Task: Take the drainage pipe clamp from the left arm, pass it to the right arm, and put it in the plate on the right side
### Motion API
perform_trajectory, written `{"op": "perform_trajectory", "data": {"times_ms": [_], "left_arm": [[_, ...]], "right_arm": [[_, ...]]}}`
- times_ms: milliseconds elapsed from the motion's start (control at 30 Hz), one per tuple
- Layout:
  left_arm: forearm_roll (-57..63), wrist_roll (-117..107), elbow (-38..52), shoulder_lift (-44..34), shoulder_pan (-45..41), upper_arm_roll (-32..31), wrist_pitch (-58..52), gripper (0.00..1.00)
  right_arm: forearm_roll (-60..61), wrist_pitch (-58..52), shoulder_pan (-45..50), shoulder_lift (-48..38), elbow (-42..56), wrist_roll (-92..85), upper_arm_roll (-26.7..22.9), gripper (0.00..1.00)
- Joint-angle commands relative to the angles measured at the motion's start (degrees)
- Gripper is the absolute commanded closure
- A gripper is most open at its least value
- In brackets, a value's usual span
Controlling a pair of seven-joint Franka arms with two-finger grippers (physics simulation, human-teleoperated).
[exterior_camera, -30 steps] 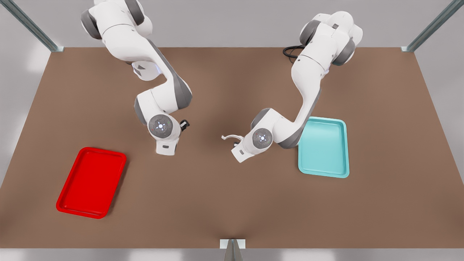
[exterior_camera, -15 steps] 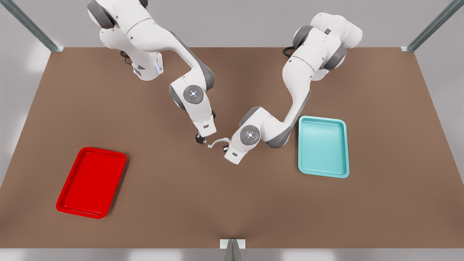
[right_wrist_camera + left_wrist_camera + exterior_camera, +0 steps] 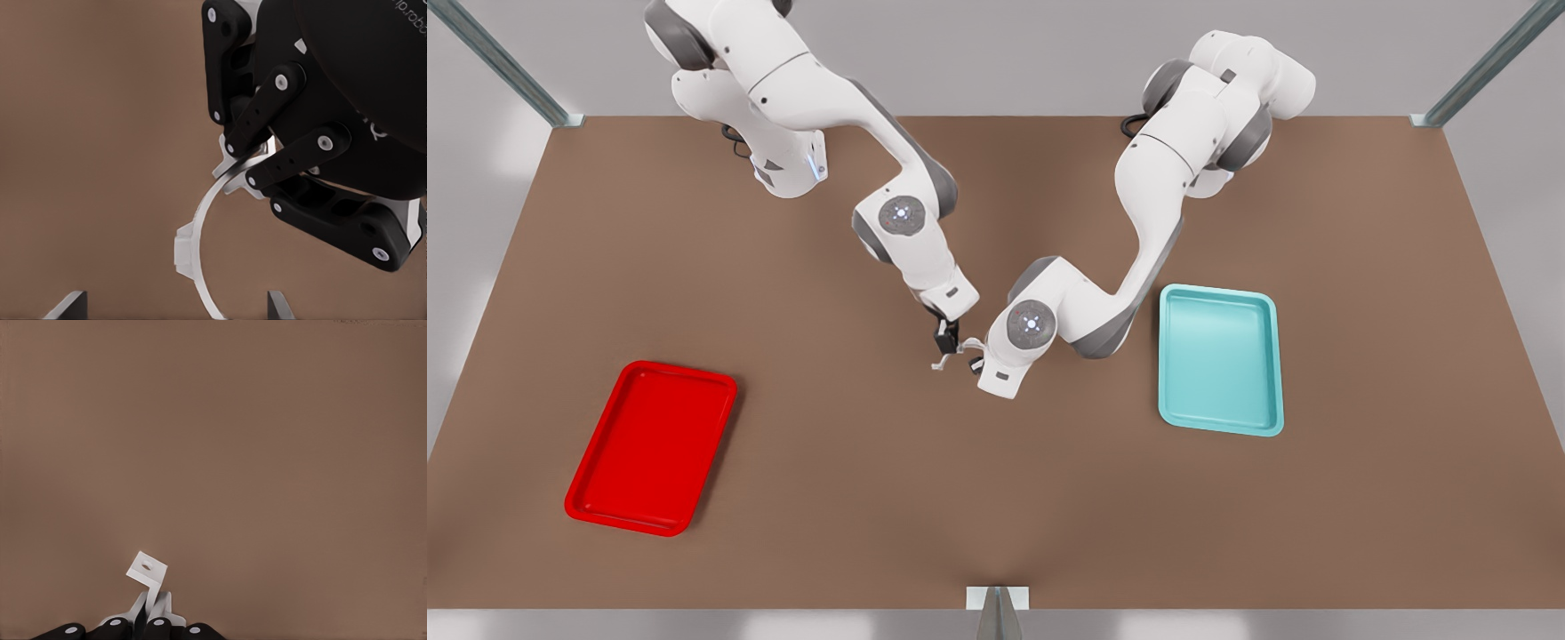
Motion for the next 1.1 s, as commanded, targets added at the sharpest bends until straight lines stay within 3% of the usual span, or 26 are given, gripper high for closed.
{"op": "perform_trajectory", "data": {"times_ms": [0,767,800,867,900,933,967,1000,1067], "left_arm": [[0.0,-9.2,0.0,-0.1,-0.2,0.0,-0.8,0.79],[0.0,-10.3,1.0,-0.1,-0.9,0.1,-1.5,0.79],[0.0,-10.3,1.0,-0.1,-0.9,0.1,-1.5,0.79],[0.0,-10.3,1.0,-0.1,-0.9,0.1,-1.4,0.79],[0.0,-10.3,1.0,-0.1,-0.9,0.1,-1.4,0.79],[0.0,-10.3,1.0,-0.1,-0.9,0.3,-1.5,0.79],[0.0,-10.2,1.0,-0.1,-0.9,0.4,-1.5,0.55],[0.0,-10.4,1.0,-0.1,-0.9,0.4,-1.3,0.0],[-0.2,-10.4,1.1,-0.2,-0.6,0.6,-1.3,0.0]], "right_arm": [[0.1,2.0,-0.6,0.2,0.1,-14.3,0.0,0.0],[0.2,4.6,-1.9,8.8,4.9,-14.4,-0.1,0.01],[0.1,4.4,-2.2,8.4,4.7,-14.4,0.0,0.09],[0.2,4.2,-2.7,8.4,4.7,-16.4,0.0,0.66],[0.2,4.2,-2.7,8.4,4.7,-16.3,0.0,0.79],[0.2,4.2,-2.7,8.4,4.8,-16.3,0.0,0.79],[0.2,4.2,-2.7,8.5,4.8,-16.3,0.0,0.79],[0.2,4.1,-2.8,8.5,4.8,-16.3,0.0,0.79],[0.2,4.0,-2.8,8.4,4.8,-16.3,0.0,0.79]]}}
